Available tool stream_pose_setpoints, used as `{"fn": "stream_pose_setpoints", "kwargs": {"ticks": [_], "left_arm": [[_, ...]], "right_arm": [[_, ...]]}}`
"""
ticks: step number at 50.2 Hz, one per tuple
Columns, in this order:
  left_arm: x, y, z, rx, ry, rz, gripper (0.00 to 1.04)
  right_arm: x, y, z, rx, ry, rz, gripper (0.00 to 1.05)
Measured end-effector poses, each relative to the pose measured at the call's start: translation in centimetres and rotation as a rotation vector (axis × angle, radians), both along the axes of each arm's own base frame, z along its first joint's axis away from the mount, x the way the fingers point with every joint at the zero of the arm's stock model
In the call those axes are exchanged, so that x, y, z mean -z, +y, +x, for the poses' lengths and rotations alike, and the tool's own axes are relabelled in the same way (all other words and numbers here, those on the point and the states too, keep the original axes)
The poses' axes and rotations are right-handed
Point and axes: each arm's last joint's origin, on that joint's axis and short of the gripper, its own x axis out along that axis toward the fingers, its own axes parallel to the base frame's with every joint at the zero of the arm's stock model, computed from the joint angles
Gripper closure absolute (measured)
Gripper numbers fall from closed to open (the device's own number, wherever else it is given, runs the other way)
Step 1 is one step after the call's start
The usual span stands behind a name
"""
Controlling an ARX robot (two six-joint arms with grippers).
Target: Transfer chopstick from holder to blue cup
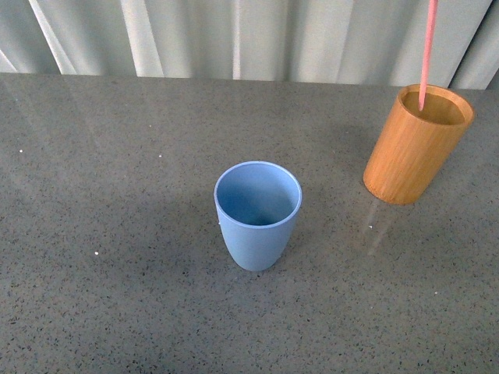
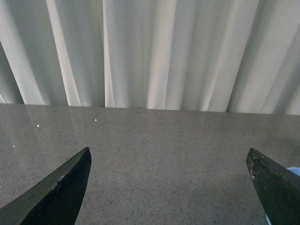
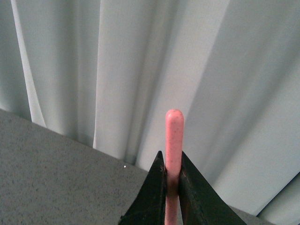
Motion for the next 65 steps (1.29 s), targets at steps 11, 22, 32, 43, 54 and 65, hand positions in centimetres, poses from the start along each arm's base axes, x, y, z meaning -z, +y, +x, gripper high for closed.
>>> {"fn": "stream_pose_setpoints", "kwargs": {"ticks": [11,22,32,43,54,65], "left_arm": [[0.0,0.0,0.0,0.0,0.0,0.0,0.07],[0.0,0.0,0.0,0.0,0.0,0.0,0.07],[0.0,0.0,0.0,0.0,0.0,0.0,0.07],[0.0,0.0,0.0,0.0,0.0,0.0,0.07],[0.0,0.0,0.0,0.0,0.0,0.0,0.07],[0.0,0.0,0.0,0.0,0.0,0.0,0.07]], "right_arm": [[-4.0,2.4,-1.9,-0.066,-0.066,0.104,1.02],[-6.6,6.8,-4.1,-0.191,-0.054,0.257,1.02],[-5.1,9.2,-6.1,-0.244,0.012,0.322,1.02],[-2.4,9.9,-7.8,-0.224,0.094,0.368,1.02],[-0.8,9.5,-8.6,-0.198,0.135,0.382,1.02],[0.2,9.2,-8.7,-0.186,0.148,0.384,1.02]]}}
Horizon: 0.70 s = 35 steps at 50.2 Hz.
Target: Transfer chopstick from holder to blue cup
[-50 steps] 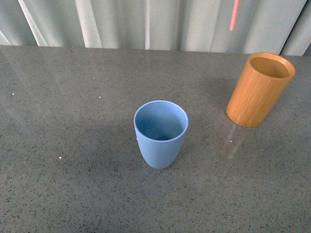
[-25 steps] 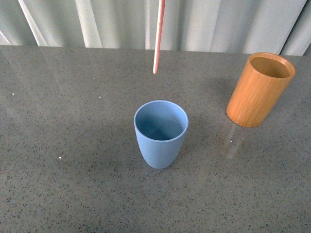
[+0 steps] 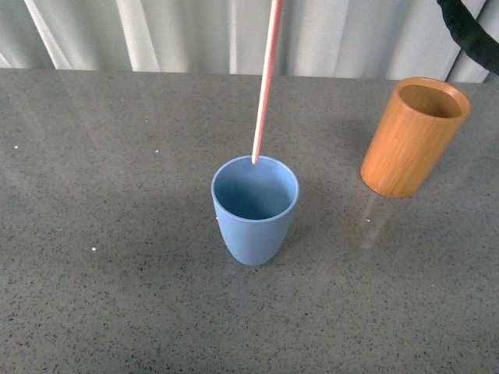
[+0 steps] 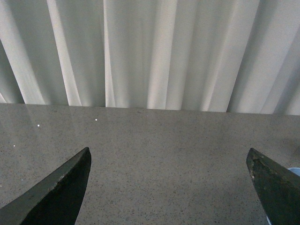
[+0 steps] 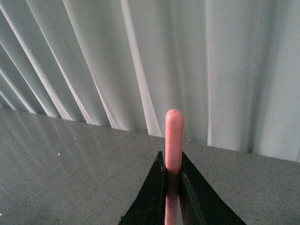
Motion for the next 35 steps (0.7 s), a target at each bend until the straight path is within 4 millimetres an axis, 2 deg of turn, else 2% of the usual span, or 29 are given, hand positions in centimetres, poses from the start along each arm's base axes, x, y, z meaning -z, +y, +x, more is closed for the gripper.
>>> {"fn": "stream_pose_setpoints", "kwargs": {"ticks": [23,35], "left_arm": [[0.0,0.0,0.0,0.0,0.0,0.0,0.07],[0.0,0.0,0.0,0.0,0.0,0.0,0.07]], "right_arm": [[1.4,-0.7,0.0,0.009,0.025,-0.012,1.01],[1.6,-0.7,0.0,-0.005,0.045,-0.023,0.63]]}}
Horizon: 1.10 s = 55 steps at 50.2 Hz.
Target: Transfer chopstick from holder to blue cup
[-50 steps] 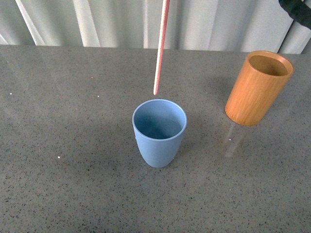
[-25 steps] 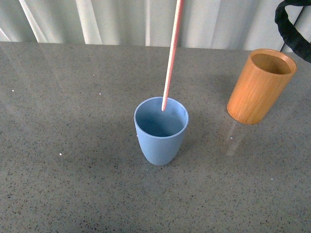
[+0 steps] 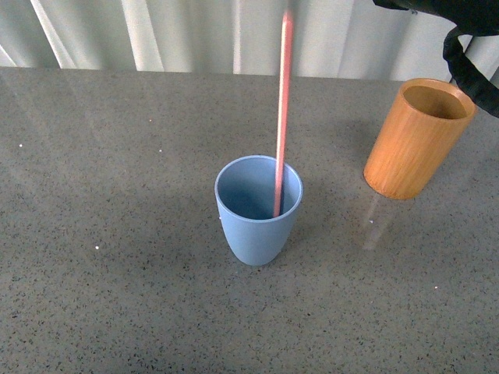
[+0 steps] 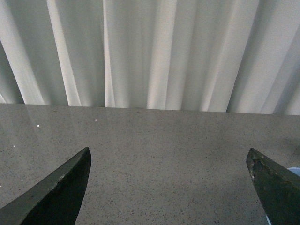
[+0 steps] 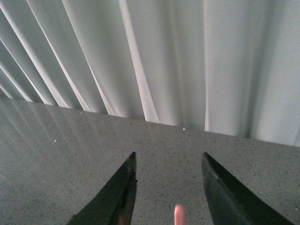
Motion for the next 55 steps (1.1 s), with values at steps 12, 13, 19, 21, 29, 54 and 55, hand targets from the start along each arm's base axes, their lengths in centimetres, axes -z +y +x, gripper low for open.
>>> {"fn": "stream_pose_setpoints", "kwargs": {"ticks": [12,13,19,21,29,54,55], "left_arm": [[0.0,0.0,0.0,0.0,0.0,0.0,0.07],[0.0,0.0,0.0,0.0,0.0,0.0,0.07],[0.0,0.0,0.0,0.0,0.0,0.0,0.07],[0.0,0.0,0.0,0.0,0.0,0.0,0.07],[0.0,0.0,0.0,0.0,0.0,0.0,0.07],[0.0,0.0,0.0,0.0,0.0,0.0,0.07],[0.0,0.0,0.0,0.0,0.0,0.0,0.07]], "right_arm": [[0.0,0.1,-0.1,0.0,0.012,0.004,0.2],[0.0,0.1,-0.1,0.0,0.012,0.004,0.17],[-0.3,0.1,-0.1,0.002,0.01,0.004,0.09],[-0.6,0.1,-0.1,0.002,0.003,0.004,0.11],[-2.5,-0.7,0.0,0.039,-0.053,-0.006,0.1],[-7.7,-17.0,-3.6,0.755,-0.137,-0.124,0.1],[-7.3,-17.9,-4.6,0.793,-0.118,-0.137,0.1]]}}
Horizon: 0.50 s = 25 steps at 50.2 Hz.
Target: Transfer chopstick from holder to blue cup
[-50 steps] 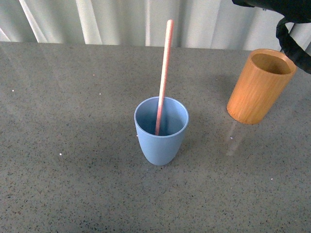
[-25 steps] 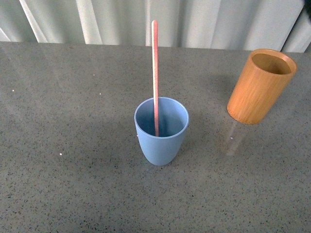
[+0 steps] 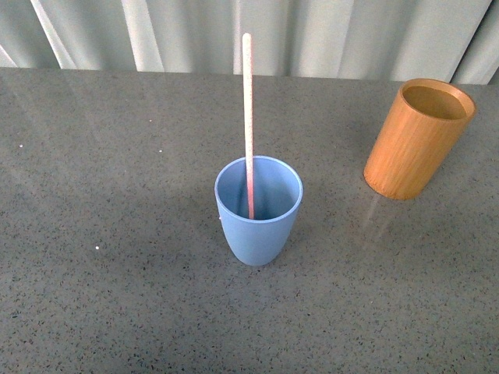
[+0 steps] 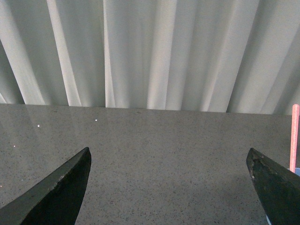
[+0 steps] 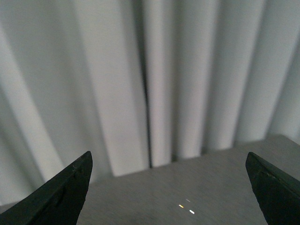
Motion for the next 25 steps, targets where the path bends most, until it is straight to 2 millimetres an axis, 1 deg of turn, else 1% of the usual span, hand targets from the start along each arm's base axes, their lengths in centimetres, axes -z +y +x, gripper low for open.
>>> {"fn": "stream_pose_setpoints", "kwargs": {"ticks": [1,3,6,8,11,13,15,16,18,19,20,25], "left_arm": [[0.0,0.0,0.0,0.0,0.0,0.0,0.07],[0.0,0.0,0.0,0.0,0.0,0.0,0.07],[0.0,0.0,0.0,0.0,0.0,0.0,0.07],[0.0,0.0,0.0,0.0,0.0,0.0,0.07],[0.0,0.0,0.0,0.0,0.0,0.0,0.07],[0.0,0.0,0.0,0.001,0.0,0.0,0.07],[0.0,0.0,0.0,0.001,0.0,0.0,0.07],[0.0,0.0,0.0,0.001,0.0,0.0,0.07],[0.0,0.0,0.0,0.0,0.0,0.0,0.07],[0.0,0.0,0.0,0.0,0.0,0.0,0.07],[0.0,0.0,0.0,-0.001,0.0,0.0,0.07],[0.0,0.0,0.0,-0.001,0.0,0.0,0.07]], "right_arm": [[0.2,-0.3,-0.4,0.014,0.007,-0.002,0.1],[1.1,-1.3,-1.8,0.067,0.04,-0.008,0.1],[2.1,-2.1,-3.1,0.118,0.065,-0.009,0.1],[2.3,-2.3,-3.6,0.136,0.067,-0.009,0.1],[2.3,-2.4,-3.8,0.136,0.058,-0.011,0.1],[2.2,-2.5,-3.9,0.068,0.051,-0.016,0.13],[2.3,-2.4,-4.1,-0.067,0.046,-0.025,0.2],[2.5,-2.4,-4.2,-0.097,0.046,-0.028,0.22],[3.0,-2.0,-4.5,-0.2,0.05,-0.033,0.29],[3.2,-1.9,-4.5,-0.221,0.05,-0.033,0.31],[3.7,-1.7,-4.8,-0.264,0.055,-0.036,0.36],[5.2,-1.0,-5.8,-0.29,0.056,-0.04,0.58]]}}
